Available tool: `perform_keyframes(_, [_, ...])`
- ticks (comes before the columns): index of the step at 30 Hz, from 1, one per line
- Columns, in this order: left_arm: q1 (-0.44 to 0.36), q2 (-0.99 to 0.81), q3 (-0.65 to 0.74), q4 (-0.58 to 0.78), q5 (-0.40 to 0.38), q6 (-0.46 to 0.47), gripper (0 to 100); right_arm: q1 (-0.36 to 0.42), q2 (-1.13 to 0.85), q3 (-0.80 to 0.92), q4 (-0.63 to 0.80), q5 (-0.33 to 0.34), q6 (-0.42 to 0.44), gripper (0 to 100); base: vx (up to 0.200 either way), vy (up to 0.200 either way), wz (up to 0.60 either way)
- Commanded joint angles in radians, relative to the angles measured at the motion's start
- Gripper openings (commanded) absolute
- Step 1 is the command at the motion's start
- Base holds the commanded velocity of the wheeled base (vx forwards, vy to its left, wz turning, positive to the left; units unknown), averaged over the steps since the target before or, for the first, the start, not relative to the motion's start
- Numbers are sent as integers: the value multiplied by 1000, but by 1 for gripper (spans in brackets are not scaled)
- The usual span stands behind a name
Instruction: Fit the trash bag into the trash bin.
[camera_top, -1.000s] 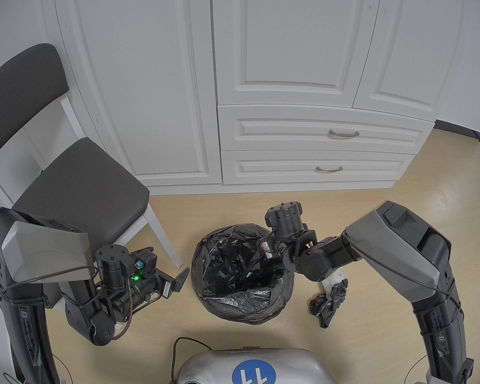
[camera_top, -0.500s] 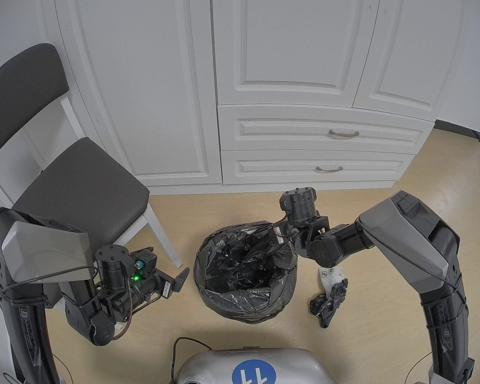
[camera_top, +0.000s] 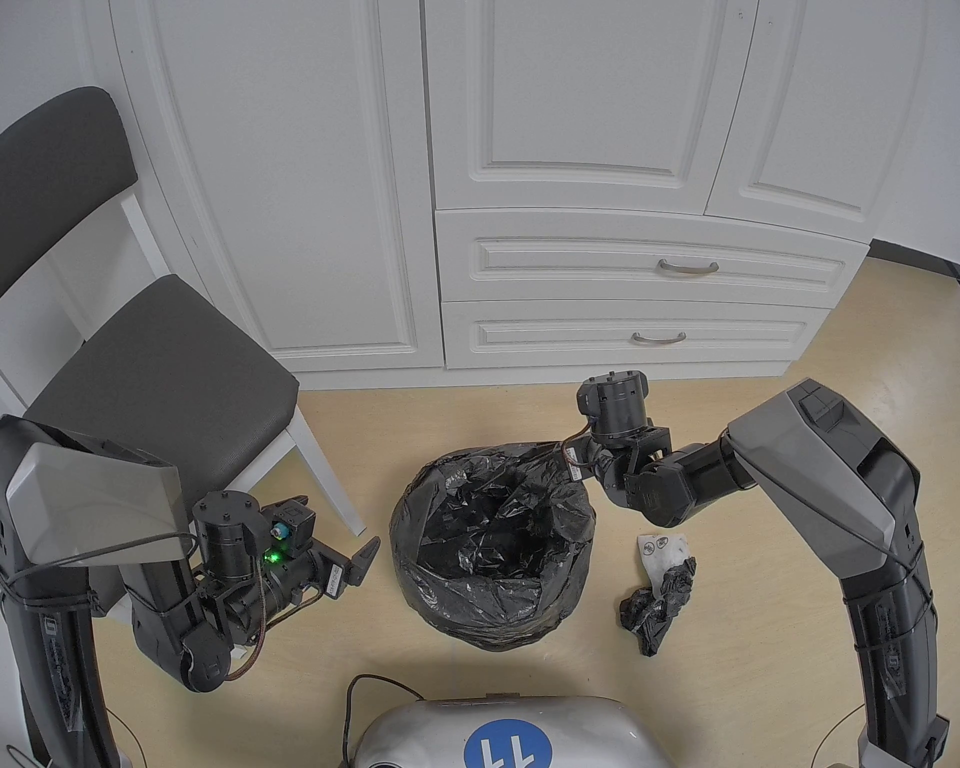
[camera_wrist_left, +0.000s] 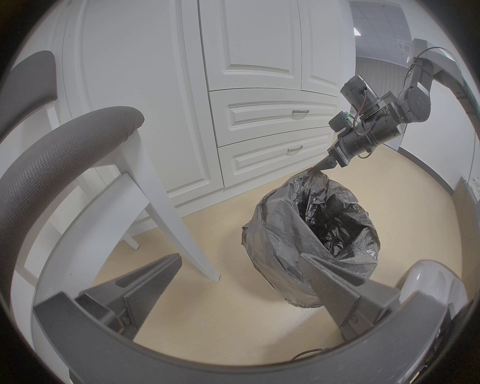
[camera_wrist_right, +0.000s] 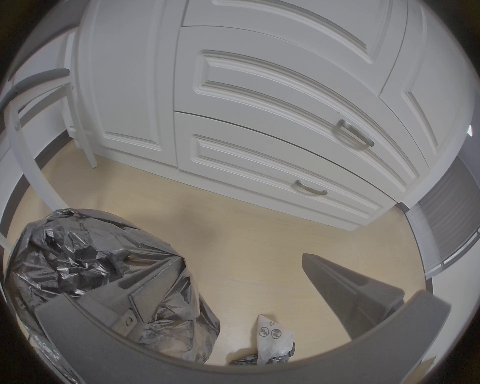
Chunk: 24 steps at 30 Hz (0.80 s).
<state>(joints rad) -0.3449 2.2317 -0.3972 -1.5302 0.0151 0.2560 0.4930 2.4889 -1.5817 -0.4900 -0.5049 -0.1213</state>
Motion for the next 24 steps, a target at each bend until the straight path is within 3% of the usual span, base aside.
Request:
perform_keyframes(1, [0,2,0,-1,0,0,100,-5,4,2,-1,0,0,100,0,0,0])
perform_keyframes(20, [-8,13,-3,-1,0,0,100,-36,48,-4,-4,6,8,100,0,0,0])
perform_keyframes(24, [-23,16,-6,-1,-4,-1,100,-24,-44,39,1,6,26,100,0,0,0])
